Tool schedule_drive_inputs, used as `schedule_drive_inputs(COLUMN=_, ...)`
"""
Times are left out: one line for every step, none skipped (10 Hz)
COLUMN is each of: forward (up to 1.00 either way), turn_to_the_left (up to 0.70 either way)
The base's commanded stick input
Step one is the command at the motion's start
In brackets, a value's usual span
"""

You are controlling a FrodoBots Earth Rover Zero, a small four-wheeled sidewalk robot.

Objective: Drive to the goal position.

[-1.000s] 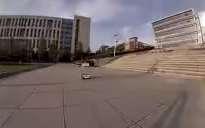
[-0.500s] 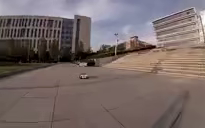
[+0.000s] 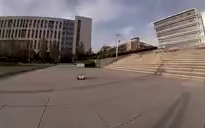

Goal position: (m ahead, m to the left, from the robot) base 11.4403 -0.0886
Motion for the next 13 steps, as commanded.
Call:
schedule_drive_inputs(forward=0.7, turn_to_the_left=0.0)
schedule_drive_inputs(forward=0.7, turn_to_the_left=0.0)
schedule_drive_inputs(forward=0.7, turn_to_the_left=0.0)
schedule_drive_inputs(forward=0.7, turn_to_the_left=0.0)
schedule_drive_inputs(forward=0.7, turn_to_the_left=0.0)
schedule_drive_inputs(forward=0.7, turn_to_the_left=0.0)
schedule_drive_inputs(forward=0.7, turn_to_the_left=0.0)
schedule_drive_inputs(forward=0.7, turn_to_the_left=0.0)
schedule_drive_inputs(forward=0.7, turn_to_the_left=0.0)
schedule_drive_inputs(forward=0.7, turn_to_the_left=0.0)
schedule_drive_inputs(forward=0.7, turn_to_the_left=0.0)
schedule_drive_inputs(forward=0.7, turn_to_the_left=0.0)
schedule_drive_inputs(forward=0.7, turn_to_the_left=0.0)
